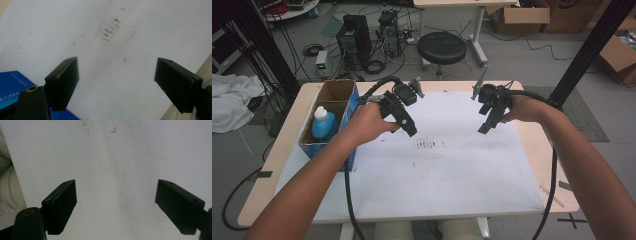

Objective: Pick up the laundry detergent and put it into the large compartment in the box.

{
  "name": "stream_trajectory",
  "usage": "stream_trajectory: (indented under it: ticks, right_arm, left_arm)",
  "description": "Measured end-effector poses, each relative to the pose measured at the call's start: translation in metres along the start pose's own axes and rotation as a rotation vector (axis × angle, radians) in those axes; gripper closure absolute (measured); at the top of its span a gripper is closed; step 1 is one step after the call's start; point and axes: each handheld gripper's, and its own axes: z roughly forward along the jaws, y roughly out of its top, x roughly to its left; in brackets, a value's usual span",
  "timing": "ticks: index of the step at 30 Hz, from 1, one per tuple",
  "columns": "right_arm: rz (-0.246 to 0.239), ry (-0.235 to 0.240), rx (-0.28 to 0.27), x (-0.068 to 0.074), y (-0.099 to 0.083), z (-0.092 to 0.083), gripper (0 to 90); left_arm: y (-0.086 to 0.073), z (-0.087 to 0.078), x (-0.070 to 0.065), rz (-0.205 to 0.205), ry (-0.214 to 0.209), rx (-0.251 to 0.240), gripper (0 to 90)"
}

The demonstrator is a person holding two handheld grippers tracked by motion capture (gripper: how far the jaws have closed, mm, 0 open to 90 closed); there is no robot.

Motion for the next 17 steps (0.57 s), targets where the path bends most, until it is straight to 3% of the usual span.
stream_trajectory:
  ticks: [17]
  right_arm:
    - [-0.005, -0.001, 0.002, 0.0026, 0.0022, 0.0008, 17.2]
  left_arm:
    - [-0.0035, -0.0012, 0.0022, 0.000, -0.004, 0.007, 21.1]
